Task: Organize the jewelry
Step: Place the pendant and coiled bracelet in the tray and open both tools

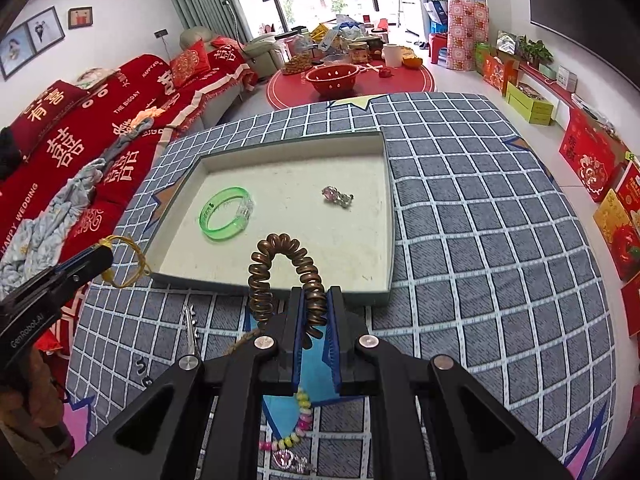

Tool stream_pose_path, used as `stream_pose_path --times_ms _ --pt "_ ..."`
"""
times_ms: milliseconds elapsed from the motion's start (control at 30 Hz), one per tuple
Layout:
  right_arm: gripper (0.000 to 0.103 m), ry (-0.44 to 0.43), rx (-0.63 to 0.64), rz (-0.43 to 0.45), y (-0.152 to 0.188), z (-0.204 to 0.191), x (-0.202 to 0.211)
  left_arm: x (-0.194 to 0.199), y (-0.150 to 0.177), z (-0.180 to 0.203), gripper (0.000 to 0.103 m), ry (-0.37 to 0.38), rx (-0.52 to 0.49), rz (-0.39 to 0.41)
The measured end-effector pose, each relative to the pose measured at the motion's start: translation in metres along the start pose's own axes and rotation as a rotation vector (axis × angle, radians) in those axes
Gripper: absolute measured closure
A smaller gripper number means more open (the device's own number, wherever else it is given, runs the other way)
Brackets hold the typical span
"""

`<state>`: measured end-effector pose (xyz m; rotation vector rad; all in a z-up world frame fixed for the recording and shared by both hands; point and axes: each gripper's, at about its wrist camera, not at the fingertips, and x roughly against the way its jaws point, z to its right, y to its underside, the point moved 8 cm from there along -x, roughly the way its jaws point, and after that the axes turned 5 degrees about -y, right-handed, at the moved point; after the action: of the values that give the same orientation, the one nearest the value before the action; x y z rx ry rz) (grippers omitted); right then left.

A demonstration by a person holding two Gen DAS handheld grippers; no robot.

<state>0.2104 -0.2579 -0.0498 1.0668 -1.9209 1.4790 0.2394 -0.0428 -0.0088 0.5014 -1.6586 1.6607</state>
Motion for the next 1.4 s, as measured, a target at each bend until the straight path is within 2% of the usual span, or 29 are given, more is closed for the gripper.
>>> stream_pose_path --times_ms 200,300,533,733,900,1133,1333,1367,1400 --pt "0.091 0.01 0.008 -0.018 -0.03 0.003 -0.024 -0.036 -0.014 -0.007 0.073 -0.037 -0.031 -0.042" --pt "0.091 0.024 0.011 -0.051 -0.04 0.005 -0.044 -0.056 -0.015 -0.009 0.073 -0.04 -0.062 -0.092" --pt "0.091 0.04 0.025 -0.15 -0.039 0.013 -0.091 -0.098 0.001 -0.015 0.073 -0.044 -0.118 -0.21" --pt "0.091 0.071 0.033 -0.192 -0.038 0.021 -0.118 -0.123 0.009 -0.014 0.073 -0.061 -0.123 -0.256" --pt "0.091 0.103 0.025 -0.183 -0.048 0.03 -0.131 -0.139 0.007 -0.013 0.073 -0.084 -0.103 -0.26" --pt "0.091 0.162 0.036 -0.163 -0.068 0.037 -0.141 -0.15 -0.008 -0.013 0.073 -0.155 -0.12 -0.22" --pt "0.089 0.171 0.055 -0.162 -0.067 0.034 -0.141 -0.147 -0.009 -0.014 0.073 -0.208 -0.131 -0.197" --pt "0.087 0.169 0.054 -0.164 -0.066 0.034 -0.14 -0.146 -0.009 -0.015 0.073 -0.218 -0.132 -0.19" --pt "0.08 0.167 0.05 -0.166 -0.065 0.034 -0.139 -0.144 -0.008 -0.015 0.073 -0.222 -0.131 -0.186"
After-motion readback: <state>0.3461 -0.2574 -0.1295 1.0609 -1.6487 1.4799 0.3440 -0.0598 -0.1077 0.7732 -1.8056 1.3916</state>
